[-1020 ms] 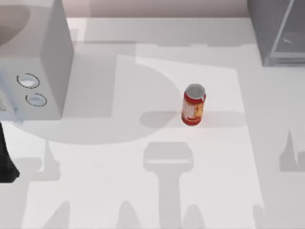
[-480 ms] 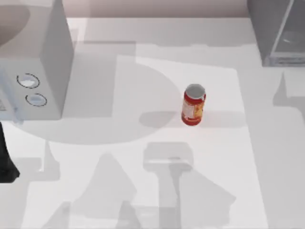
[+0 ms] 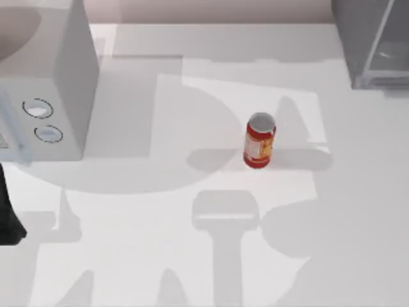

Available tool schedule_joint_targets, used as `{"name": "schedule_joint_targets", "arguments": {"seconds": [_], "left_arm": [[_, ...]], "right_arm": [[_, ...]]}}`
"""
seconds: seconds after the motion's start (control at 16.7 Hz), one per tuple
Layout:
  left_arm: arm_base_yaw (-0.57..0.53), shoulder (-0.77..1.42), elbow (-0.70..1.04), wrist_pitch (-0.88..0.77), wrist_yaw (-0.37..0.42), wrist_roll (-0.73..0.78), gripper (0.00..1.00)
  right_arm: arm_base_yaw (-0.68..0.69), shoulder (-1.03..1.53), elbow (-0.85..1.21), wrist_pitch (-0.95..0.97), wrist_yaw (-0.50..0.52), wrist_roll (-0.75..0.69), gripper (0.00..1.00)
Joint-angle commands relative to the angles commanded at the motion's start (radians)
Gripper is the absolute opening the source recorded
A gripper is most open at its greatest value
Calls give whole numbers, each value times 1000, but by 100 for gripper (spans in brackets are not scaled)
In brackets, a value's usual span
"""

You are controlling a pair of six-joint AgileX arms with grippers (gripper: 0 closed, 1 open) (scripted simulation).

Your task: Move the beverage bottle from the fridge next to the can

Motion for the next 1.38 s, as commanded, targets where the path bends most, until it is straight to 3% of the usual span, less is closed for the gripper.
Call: {"name": "schedule_joint_targets", "arguments": {"seconds": [0.36,0.84,1.38], "left_arm": [[0,0,0,0,0,0,100],[0,0,0,0,0,0,100],[0,0,0,0,0,0,100]], "right_arm": [[-49,275,86,72,-71,7,100],[-46,294,100,65,-71,7,100],[-18,437,365,-54,-39,6,100]]}}
